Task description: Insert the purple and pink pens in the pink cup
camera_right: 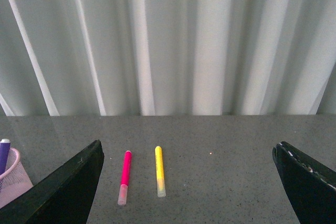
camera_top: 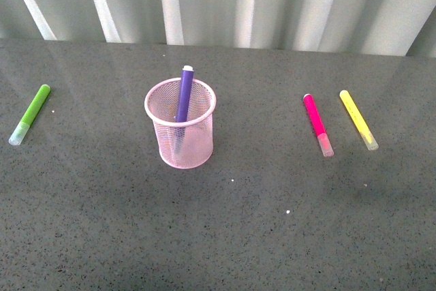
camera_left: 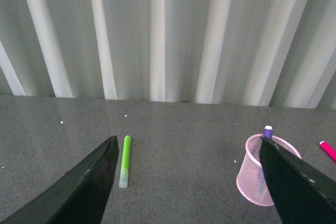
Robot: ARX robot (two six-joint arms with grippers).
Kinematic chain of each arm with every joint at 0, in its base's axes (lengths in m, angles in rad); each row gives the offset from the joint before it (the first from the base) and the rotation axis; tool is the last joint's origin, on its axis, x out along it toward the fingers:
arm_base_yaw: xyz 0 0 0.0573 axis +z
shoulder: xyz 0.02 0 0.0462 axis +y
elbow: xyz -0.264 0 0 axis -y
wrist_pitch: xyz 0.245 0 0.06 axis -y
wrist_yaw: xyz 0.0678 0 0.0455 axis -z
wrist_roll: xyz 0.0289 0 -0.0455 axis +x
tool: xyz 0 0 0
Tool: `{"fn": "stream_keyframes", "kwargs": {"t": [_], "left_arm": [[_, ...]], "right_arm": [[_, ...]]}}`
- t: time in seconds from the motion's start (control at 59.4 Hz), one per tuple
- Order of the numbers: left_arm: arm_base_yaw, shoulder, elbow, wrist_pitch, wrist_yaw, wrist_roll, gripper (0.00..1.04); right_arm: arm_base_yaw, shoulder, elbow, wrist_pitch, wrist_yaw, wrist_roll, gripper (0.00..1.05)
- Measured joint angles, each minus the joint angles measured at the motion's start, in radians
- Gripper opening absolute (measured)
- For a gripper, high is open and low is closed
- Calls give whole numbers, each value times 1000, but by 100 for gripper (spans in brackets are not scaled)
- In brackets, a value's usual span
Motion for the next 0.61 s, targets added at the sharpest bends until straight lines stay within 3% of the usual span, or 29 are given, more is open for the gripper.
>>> {"fn": "stream_keyframes", "kwargs": {"t": [0.051, 0.118, 0.269, 0.37, 0.606], "left_arm": [[0, 0, 0, 0, 0, 0, 97], [0, -1, 0, 0, 1, 1, 98], [0, -1, 0, 0, 0, 1, 98], [0, -1, 0, 0, 0, 1, 98], [0, -1, 0, 0, 0, 1, 98]], "right_arm": [[25, 97, 71, -164, 137, 39, 98], [-23, 369, 179, -301, 193, 68, 98], [-113, 856, 343, -125, 92, 54, 98], [-94, 1073, 423, 8, 134, -28, 98], [-21, 1511, 639, 91, 139, -117, 98]]}}
